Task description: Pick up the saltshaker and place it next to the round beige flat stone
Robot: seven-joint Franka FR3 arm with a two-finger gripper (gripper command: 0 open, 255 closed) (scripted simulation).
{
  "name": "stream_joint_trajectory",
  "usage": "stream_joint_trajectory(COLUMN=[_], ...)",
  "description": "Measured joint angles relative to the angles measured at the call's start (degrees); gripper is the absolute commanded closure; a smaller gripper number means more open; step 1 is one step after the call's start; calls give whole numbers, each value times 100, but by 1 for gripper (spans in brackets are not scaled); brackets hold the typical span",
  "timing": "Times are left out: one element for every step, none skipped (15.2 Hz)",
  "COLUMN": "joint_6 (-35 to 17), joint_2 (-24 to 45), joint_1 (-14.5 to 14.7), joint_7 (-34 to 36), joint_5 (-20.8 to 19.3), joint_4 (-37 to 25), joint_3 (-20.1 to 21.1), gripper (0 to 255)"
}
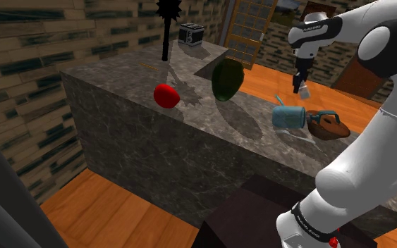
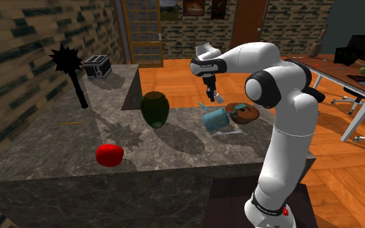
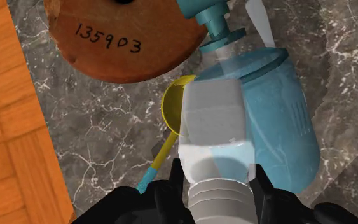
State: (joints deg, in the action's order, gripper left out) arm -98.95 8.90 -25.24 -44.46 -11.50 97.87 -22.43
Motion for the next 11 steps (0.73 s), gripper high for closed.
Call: stream_joint_trajectory(joint_6=[-42,-102,-130,-138,-119,-155,-173,-206,-210,-233,-227], joint_2=[64,127,215,242,295,373,478,554,657,668,772], joint_1=[-84,-181,-273,-349,-432,-531,-630,-730,-834,-907,-998], joint_7=[-133,-284,-429,-555,-693,-840,-984,-1128,-1273,-1384,-1503], joint_5=[15,30,58,67,87,117,160,192,238,245,294], joint_4=[-50,-84,-171,-216,-315,-387,-498,-568,-692,-703,-833], joint_3=[-55,-117,-171,-218,-267,-319,-365,-411,-452,-490,-520], gripper=[255,255,255,255,255,255,255,255,255,255,255])
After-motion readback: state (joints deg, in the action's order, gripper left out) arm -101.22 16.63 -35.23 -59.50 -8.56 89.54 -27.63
